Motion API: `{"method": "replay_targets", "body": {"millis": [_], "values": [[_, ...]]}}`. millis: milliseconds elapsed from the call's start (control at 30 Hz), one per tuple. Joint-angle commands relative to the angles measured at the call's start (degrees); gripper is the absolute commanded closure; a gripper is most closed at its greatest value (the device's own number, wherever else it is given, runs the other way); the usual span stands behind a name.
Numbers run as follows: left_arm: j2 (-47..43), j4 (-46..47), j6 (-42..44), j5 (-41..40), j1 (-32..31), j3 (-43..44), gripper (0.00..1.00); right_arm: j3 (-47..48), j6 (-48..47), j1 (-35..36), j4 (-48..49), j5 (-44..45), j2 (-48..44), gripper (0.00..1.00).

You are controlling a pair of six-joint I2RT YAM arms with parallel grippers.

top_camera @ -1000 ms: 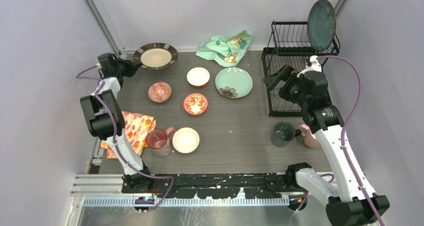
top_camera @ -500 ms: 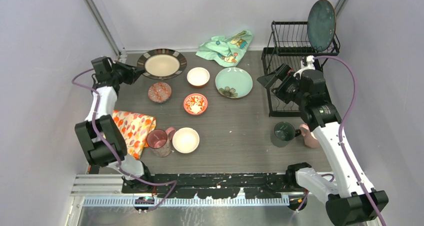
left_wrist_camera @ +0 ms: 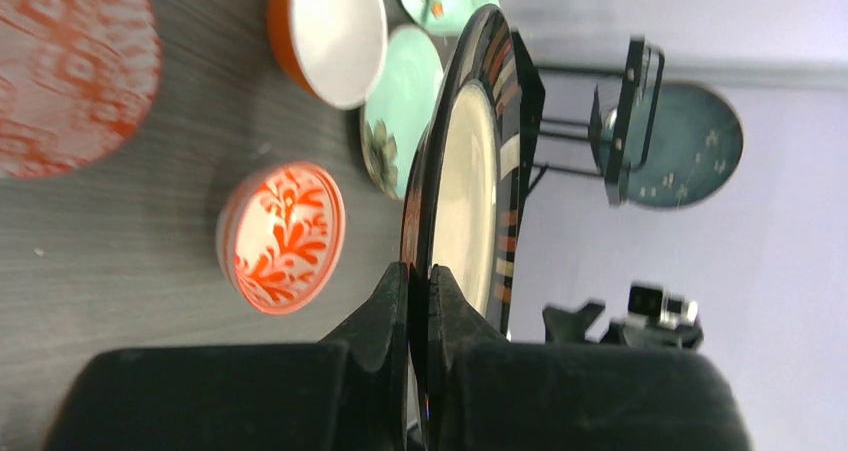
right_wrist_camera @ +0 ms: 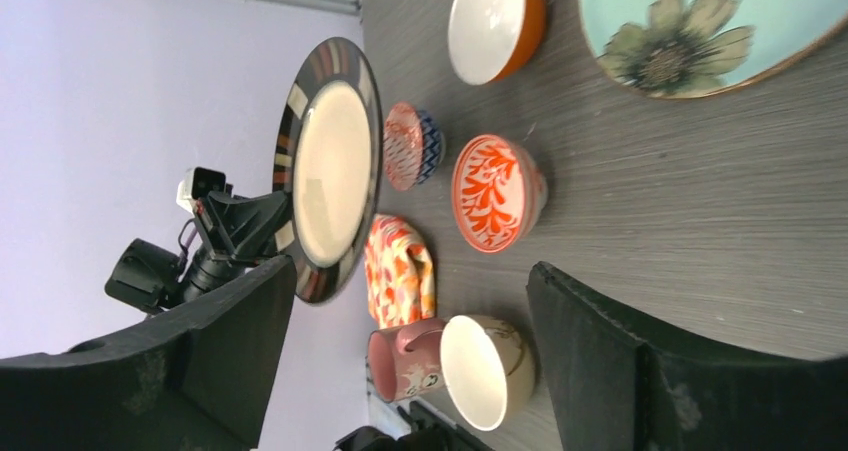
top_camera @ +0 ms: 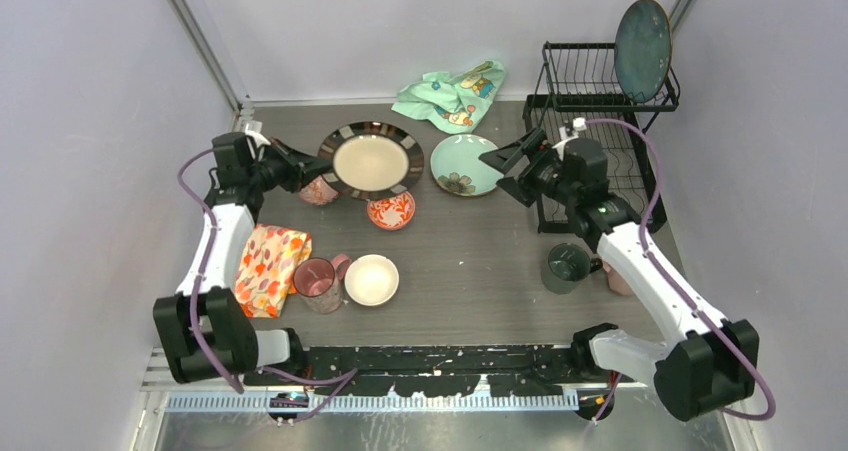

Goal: Load the mixed dishes into the dish rack
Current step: Pick up the plate from the corner of the board.

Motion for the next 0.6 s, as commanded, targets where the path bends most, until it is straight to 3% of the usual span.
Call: {"method": "replay_targets", "body": {"millis": [0, 67, 167, 367, 567], "values": [[-7.4, 5.2, -1.3, 9.0, -3.3, -1.5, 1.0, 2.5, 3.8, 4.2, 11.1, -2.8, 3.8, 0.15], [-8.9, 5.2, -1.1, 10.1, -3.8, -3.1, 1.0, 3.2, 3.6, 6.4, 11.6, -1.7, 5.3, 0.24], [-10.2, 5.3, -0.5, 11.7, -4.2, -5.5, 1.0, 3.4, 3.7, 9.5, 12.3, 0.1, 7.3, 0.3], [-11.2, 13.2, -5.3, 16.2, -5.8, -10.6, 1.0, 4.2, 3.8, 13.5, 14.3, 1.0, 12.9, 0.3], [-12.2, 14.6, -7.0, 17.6, -8.4, -11.5, 1.0, 5.1, 3.5, 16.3, 14.5, 2.3, 16.8, 0.44]]}}
